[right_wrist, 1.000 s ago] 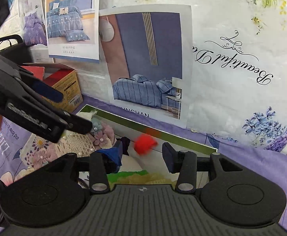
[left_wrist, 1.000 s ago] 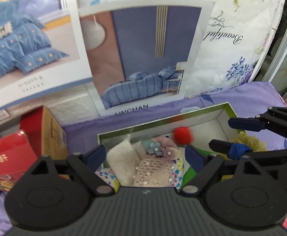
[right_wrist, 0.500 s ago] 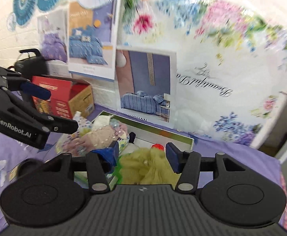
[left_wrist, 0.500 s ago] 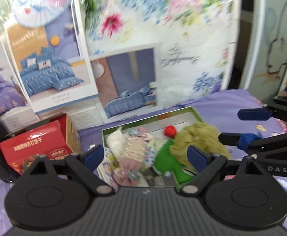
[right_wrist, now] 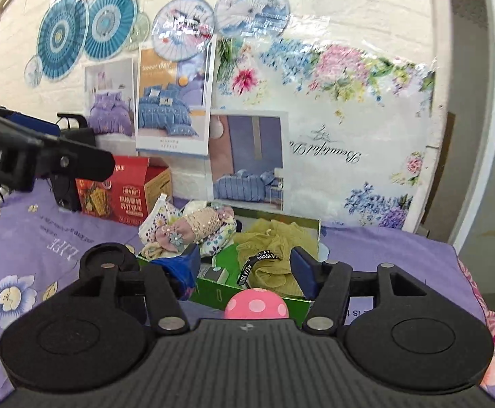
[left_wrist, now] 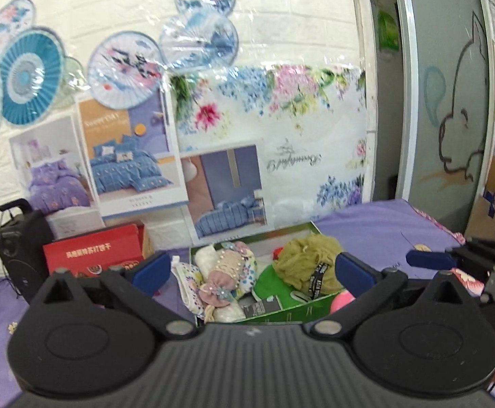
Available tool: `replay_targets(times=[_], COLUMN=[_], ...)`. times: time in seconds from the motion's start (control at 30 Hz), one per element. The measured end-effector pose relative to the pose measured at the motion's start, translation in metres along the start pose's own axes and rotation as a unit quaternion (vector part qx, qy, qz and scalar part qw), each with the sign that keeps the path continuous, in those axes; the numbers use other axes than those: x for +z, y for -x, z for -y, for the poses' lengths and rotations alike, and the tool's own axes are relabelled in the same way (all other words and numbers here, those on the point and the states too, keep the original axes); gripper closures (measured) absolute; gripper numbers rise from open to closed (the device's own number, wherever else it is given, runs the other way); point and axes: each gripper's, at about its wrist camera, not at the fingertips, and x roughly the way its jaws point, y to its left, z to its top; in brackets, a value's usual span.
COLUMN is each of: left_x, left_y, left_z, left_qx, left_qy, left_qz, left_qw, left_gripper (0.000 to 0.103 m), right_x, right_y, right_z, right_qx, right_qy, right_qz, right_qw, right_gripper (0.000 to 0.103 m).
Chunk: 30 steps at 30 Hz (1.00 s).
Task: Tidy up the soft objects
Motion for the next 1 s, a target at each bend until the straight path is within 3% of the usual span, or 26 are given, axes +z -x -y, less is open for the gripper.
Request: replay_targets(times=[0.17, 0.27, 0.43, 0.63, 0.83, 1.0], left_x=[-0.021, -0.041, -0.08, -0.118, -0.151, -0.171], left_y=[0.016, 0.02, 0.025, 0.019, -0.001, -0.013], left_z=[0.011, 0.021, 0.04, 0.042, 0.043, 0.038], left_qx=[0.002, 0.019, 0.073, 0.079, 0.074, 0.095], left_qy=[0.045, 0.065, 0.042, 0.055, 0.067, 0.066], left_qz=[0.029, 0.032, 0.02, -0.019, -0.068, -0.097], left_qw=[0.9986, 0.9972, 0.9963, 0.9951, 0.9926, 0.9885], left_gripper=[0.0, 0.0, 0.0, 0.0, 0.0, 0.0], right_x=[-0.021, -0.04, -0.064, -0.088, -0.112, -0.123], right_y=[0.017, 0.019, 0.021, 0.024, 0.025, 0.029], right_z=[-0.023, -0.027, -0.029, -0.023, -0.021, -0.024], right_qx=[-0.036, -0.068, -0.09, -0.111, -0.099, -0.095], right_qy=[-0.019, -0.066, -0.096, -0.115, -0.121, -0.116], right_qz=[0.053, 0.06, 0.025, -0.009, -0.042, -0.052], right_qw=[0.998, 0.994, 0.991, 0.987, 0.987, 0.987], right_gripper=[0.056, 0.055, 0.054, 0.053, 0.053, 0.052])
